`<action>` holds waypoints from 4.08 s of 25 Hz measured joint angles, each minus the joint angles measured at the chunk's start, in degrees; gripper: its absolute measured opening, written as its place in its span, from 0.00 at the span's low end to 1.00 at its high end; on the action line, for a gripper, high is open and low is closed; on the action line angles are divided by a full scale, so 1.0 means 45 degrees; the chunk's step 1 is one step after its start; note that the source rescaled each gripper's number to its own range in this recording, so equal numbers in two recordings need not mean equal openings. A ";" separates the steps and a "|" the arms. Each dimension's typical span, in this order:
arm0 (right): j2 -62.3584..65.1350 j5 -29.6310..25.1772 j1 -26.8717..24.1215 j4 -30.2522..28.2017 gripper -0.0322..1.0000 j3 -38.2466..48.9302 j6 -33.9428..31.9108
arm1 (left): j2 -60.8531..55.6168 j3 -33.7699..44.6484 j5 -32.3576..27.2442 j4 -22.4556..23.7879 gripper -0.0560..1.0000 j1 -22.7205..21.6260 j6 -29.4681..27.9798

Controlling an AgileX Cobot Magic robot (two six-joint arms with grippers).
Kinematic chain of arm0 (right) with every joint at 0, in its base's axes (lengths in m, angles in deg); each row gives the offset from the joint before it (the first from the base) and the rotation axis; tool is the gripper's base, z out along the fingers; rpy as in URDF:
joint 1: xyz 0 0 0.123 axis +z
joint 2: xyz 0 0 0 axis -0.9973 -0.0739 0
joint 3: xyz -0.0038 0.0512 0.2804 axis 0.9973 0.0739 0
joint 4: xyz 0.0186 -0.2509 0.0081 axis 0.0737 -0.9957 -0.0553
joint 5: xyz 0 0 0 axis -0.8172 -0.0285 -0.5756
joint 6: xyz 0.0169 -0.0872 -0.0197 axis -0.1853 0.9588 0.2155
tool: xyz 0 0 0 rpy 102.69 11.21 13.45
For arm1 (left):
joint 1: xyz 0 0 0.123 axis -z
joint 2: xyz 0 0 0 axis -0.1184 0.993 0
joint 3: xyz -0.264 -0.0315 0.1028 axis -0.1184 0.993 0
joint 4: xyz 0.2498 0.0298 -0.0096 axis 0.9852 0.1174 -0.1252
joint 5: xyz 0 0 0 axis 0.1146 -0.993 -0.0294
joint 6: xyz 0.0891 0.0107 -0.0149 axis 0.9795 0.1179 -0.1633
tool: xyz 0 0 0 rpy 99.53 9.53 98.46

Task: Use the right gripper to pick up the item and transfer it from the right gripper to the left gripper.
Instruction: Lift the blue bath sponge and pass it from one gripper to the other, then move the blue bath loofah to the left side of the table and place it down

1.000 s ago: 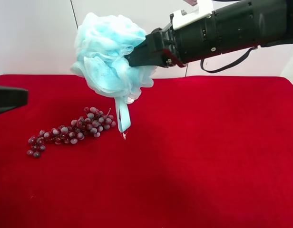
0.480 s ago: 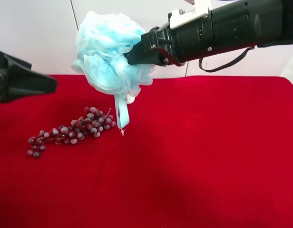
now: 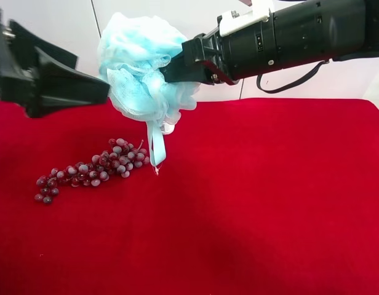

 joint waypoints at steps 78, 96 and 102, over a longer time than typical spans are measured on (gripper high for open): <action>0.6669 -0.4933 0.0008 -1.2927 1.00 -0.0024 -1.1204 | 0.2412 0.0000 0.7261 0.0393 0.06 0.4822 -0.0171; 1.5173 -0.6012 0.0008 -1.6062 1.00 0.5842 -1.4544 | 0.2893 0.0000 0.6430 0.0408 0.06 0.2857 -0.0967; 1.7604 -0.5967 0.0008 -1.6895 1.00 0.6521 -1.5921 | 0.3372 0.0000 0.4229 0.0795 0.06 0.1015 -0.1265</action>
